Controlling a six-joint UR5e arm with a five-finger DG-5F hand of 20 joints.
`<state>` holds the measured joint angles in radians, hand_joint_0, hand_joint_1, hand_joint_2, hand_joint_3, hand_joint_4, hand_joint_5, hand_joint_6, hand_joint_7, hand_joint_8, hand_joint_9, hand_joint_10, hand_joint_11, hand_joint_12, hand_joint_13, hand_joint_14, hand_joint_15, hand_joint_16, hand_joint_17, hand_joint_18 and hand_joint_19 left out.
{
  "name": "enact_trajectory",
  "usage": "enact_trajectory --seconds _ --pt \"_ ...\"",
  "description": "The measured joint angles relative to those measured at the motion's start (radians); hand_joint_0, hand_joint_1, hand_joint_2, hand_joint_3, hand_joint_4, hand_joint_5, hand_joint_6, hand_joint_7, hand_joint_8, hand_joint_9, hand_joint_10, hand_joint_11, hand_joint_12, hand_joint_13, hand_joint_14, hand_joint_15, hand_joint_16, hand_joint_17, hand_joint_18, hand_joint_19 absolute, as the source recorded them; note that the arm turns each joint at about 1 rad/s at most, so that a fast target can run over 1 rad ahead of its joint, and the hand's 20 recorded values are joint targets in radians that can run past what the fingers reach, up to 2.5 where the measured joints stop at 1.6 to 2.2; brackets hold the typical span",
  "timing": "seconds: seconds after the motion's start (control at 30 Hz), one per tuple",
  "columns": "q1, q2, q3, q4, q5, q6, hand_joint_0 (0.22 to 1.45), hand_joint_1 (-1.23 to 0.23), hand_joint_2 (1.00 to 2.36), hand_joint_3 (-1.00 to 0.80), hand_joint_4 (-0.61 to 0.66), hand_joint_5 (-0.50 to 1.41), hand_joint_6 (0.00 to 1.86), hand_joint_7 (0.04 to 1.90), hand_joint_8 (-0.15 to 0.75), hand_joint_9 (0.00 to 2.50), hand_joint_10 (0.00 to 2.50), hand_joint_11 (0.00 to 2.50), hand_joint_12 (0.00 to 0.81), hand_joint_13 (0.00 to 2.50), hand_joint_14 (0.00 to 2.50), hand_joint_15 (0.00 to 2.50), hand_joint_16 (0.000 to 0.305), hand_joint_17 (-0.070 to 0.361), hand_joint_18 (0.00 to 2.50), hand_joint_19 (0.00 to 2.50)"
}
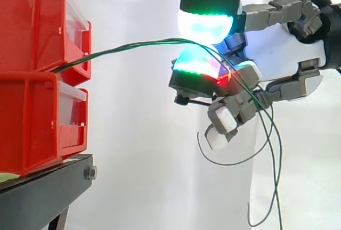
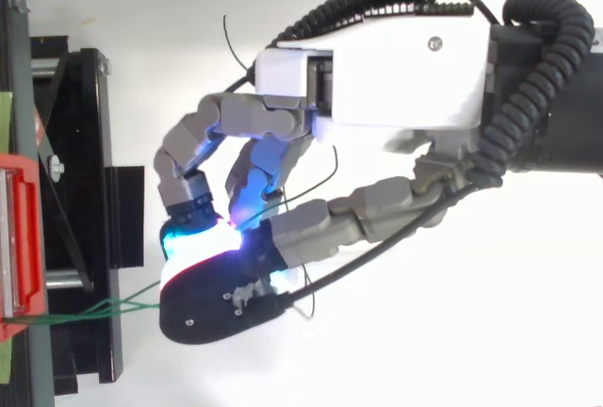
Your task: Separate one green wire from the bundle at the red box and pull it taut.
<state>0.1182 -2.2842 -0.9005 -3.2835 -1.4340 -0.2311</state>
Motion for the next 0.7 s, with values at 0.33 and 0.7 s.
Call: enact_trajectory --seconds 0.33,0.7 --pt "0.007 0.0 0.01 -0.028 0.001 -0.001 0.65 -0.7 1.02 -0.22 0.18 -0.22 0.9 1.02 0.325 1.12 0.03 1.24 0.443 0.9 0.02 0.6 0.064 0.143 0.77 0.44" --pt "0.009 0.0 0.011 -0.029 0.001 0.004 0.66 -0.73 1.02 -0.22 0.14 -0.22 0.91 1.05 0.328 1.13 0.02 1.25 0.433 0.91 0.02 0.61 0.062 0.14 0.77 0.44"
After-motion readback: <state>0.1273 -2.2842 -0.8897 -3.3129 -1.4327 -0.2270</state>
